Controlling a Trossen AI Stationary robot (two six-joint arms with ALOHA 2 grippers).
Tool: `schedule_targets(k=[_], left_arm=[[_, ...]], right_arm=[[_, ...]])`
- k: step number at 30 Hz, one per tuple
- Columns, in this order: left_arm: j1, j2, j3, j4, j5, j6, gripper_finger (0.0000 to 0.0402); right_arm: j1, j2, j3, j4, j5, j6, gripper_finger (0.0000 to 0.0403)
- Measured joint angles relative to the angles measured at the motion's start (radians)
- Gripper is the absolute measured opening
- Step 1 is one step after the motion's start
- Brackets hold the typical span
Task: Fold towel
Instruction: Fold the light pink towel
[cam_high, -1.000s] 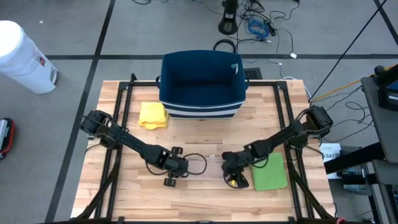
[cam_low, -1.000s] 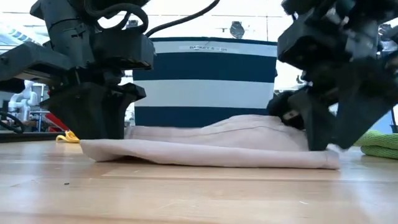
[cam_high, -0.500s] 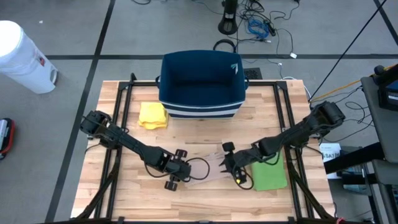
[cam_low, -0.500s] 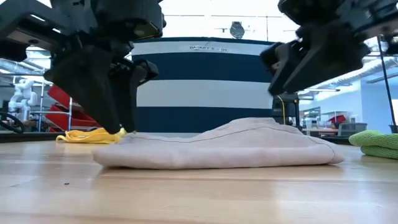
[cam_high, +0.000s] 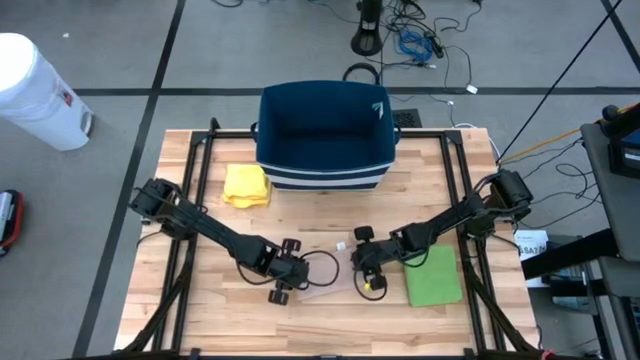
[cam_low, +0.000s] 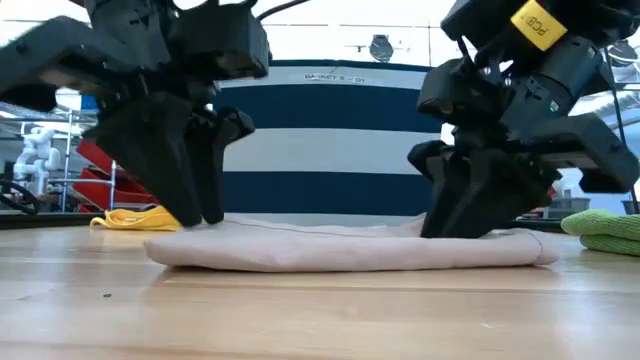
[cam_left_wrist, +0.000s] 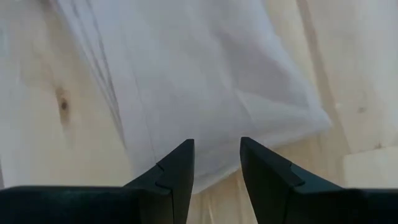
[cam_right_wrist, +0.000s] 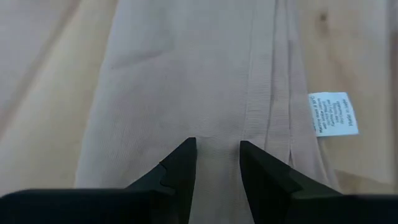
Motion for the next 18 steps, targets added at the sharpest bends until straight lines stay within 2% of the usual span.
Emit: schedule_targets(k=[6,12,18], left_arm=[[0.017,0.034,0.0,-0.016,0.0,-0.017,0.0137],[0.024,0.036,0.002,-0.017,-0.005,-0.016,0.0137],[0.023,0.031,0.075,-0.038,-0.01,0.01,0.0137]], right_arm=[[0.035,0.0,0.0,0.005,-0.058,0.099,0.0111],[0.094,-0.001,0.001,0.007,-0.063,0.14,0.0111],[0.103,-0.034,0.002,-0.003,-0.06,0.141,0.0111]])
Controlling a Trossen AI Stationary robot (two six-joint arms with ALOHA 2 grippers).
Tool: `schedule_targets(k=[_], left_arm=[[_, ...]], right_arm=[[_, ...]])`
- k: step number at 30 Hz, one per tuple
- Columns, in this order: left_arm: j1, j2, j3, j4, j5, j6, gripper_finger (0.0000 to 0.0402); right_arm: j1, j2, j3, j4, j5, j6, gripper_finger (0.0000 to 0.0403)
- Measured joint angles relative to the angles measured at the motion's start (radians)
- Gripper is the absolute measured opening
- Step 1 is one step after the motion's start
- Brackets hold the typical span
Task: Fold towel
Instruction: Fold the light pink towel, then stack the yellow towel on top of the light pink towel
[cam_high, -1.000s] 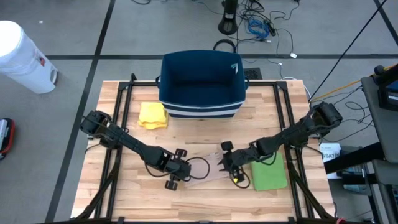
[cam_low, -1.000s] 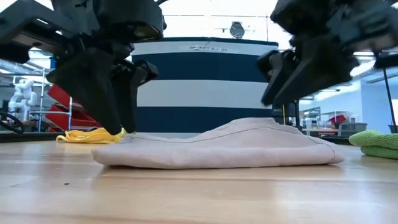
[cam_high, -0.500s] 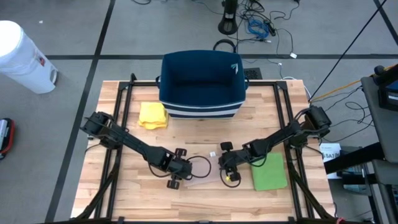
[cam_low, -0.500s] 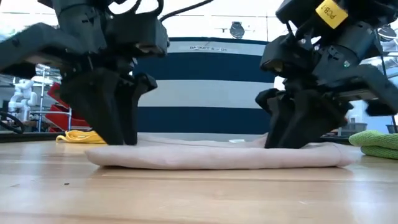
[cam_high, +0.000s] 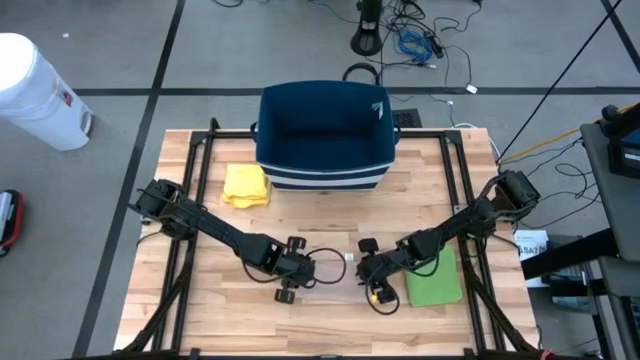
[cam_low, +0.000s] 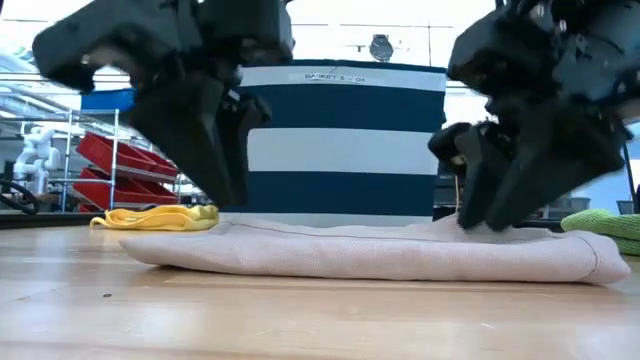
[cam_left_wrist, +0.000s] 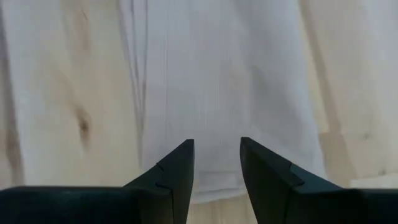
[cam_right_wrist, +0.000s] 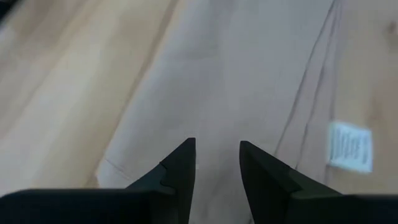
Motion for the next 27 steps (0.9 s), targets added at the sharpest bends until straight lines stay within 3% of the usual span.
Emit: schedule_targets(k=[3,8,10,12,15,22,27], left_arm=[[0.0,-0.006,0.053,-0.083,-0.048,0.0,0.0137],[0.005,-0.007,0.134,-0.416,-0.369,-0.095,0.0137],[0.025,-0.009,0.137,-0.536,-0.418,-0.154,0.0138],[0.056,-0.014,0.13,-0.627,-0.418,-0.216,0.0138],[0.1,-0.016,0.097,-0.638,-0.404,-0.238,0.0138],[0.175,-0.043,-0.004,-0.537,-0.387,-0.197,0.0138],[0.217,-0.046,-0.016,-0.388,-0.32,-0.107,0.0138]], right_arm=[[0.0,-0.041,0.0,0.002,0.001,-0.012,0.0111],[0.009,-0.118,0.0,0.001,0.056,-0.062,0.0114],[0.01,-0.143,0.0,-0.006,0.061,-0.074,0.0118],[0.01,-0.159,0.0,-0.004,0.062,-0.079,0.0123],[0.013,-0.164,0.0,-0.005,0.06,-0.081,0.0128],[0.034,-0.163,0.0,-0.018,0.06,-0.084,0.013],[0.044,-0.163,0.0,-0.021,0.057,-0.083,0.013]])
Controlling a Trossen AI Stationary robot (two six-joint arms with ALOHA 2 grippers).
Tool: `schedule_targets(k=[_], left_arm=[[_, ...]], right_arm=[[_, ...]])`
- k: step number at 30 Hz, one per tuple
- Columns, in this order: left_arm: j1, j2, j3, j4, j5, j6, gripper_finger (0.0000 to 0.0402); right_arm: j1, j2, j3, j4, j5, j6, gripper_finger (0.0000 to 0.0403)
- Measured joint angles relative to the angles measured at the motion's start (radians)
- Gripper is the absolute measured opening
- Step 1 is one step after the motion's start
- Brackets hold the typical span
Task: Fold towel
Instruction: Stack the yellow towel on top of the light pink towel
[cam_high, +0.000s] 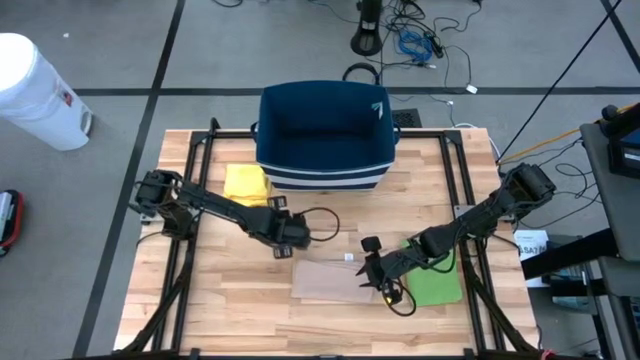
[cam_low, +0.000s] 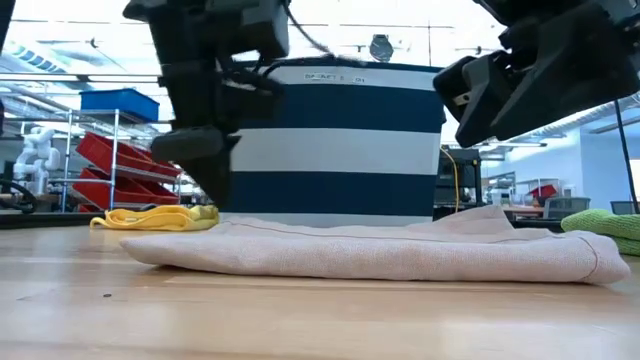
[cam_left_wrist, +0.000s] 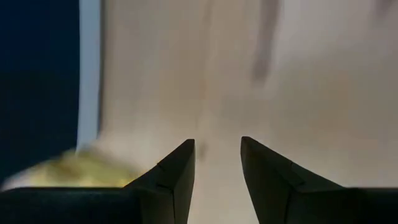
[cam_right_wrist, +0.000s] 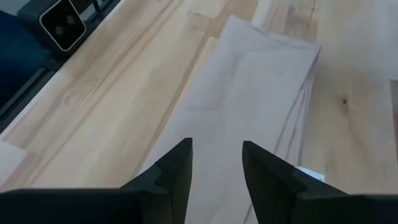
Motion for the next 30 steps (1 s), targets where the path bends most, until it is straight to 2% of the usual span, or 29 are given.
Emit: schedule_targets(k=[4,8,11,16,19,25,30], left_arm=[[0.014,0.0,0.0,0.11,-0.018,0.037,0.0138],[0.023,0.001,0.0,0.099,-0.078,0.004,0.0138],[0.025,0.001,0.0,0.065,-0.076,-0.065,0.0138],[0.023,0.001,0.0,0.09,-0.058,-0.036,0.0144],[0.021,0.001,0.0,0.075,-0.06,-0.031,0.0173],[0.051,0.002,0.0,-0.001,-0.089,-0.068,0.0257],[0.075,0.002,0.0,-0.051,-0.192,-0.151,0.027]], right_arm=[[-0.001,0.0,0.0,-0.001,0.001,-0.002,0.013],[-0.001,0.0,0.0,-0.001,0.001,-0.01,0.013],[-0.001,0.001,0.0,0.001,0.001,-0.016,0.013],[-0.001,0.001,0.0,0.001,0.001,-0.016,0.013],[-0.001,0.001,0.0,0.001,0.001,-0.016,0.013],[0.002,0.001,0.0,0.0,0.001,-0.017,0.013],[0.014,0.001,0.0,0.001,0.002,-0.02,0.013]])
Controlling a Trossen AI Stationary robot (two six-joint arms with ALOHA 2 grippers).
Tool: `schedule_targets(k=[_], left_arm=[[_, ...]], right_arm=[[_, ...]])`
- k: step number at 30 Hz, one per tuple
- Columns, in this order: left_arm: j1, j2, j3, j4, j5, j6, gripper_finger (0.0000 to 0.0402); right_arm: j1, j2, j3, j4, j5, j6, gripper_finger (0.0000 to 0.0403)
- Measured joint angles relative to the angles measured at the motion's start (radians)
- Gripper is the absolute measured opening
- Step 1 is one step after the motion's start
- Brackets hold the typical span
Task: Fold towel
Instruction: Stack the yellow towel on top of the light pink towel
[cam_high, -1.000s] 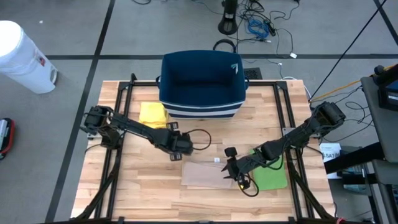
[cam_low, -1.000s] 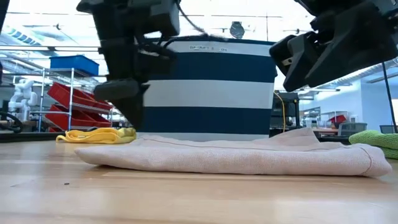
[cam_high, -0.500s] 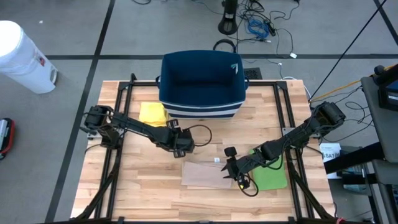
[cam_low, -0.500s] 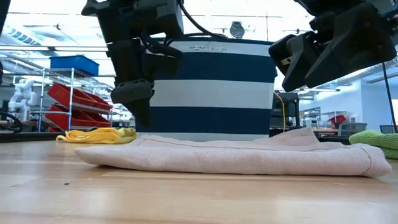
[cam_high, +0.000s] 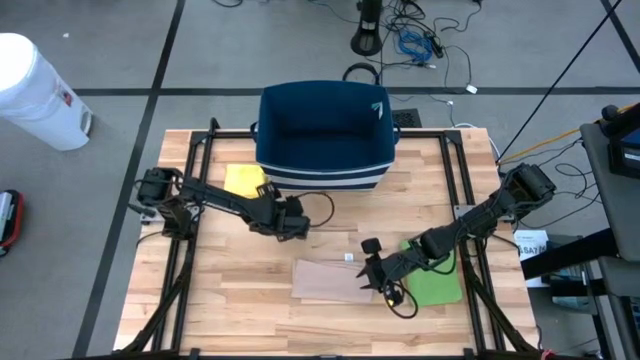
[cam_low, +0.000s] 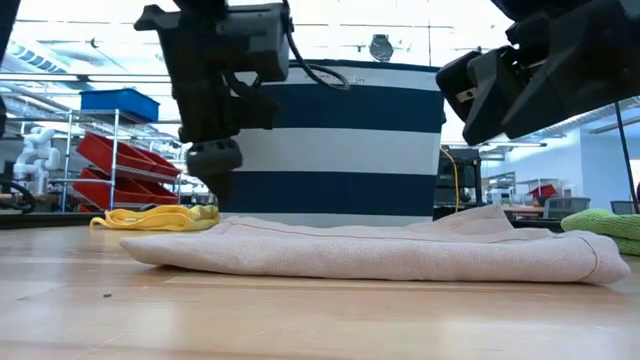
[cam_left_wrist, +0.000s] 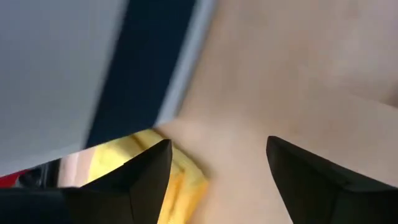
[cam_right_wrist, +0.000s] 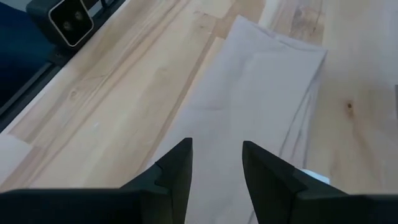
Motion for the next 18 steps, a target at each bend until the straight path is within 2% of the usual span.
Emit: schedule_targets(k=[4,6,9,14,18], left_arm=[[0.054,0.0,0.0,0.001,-0.008,-0.091,0.0263],[0.078,0.002,0.0,0.016,0.01,-0.096,0.0261],[0.087,0.003,0.0,0.015,-0.019,-0.109,0.0259],[0.09,0.001,-0.003,0.027,-0.073,-0.07,0.0259],[0.102,0.0,-0.054,0.146,-0.074,0.001,0.0259]], right_arm=[[0.012,0.0,0.0,0.0,0.0,0.0,0.013],[0.017,0.0,0.0,0.0,0.001,-0.003,0.013],[0.025,0.0,0.0,0.0,0.004,-0.007,0.013],[0.036,0.0,0.0,0.0,0.004,-0.014,0.013],[0.044,0.0,0.0,0.0,0.025,-0.023,0.013]])
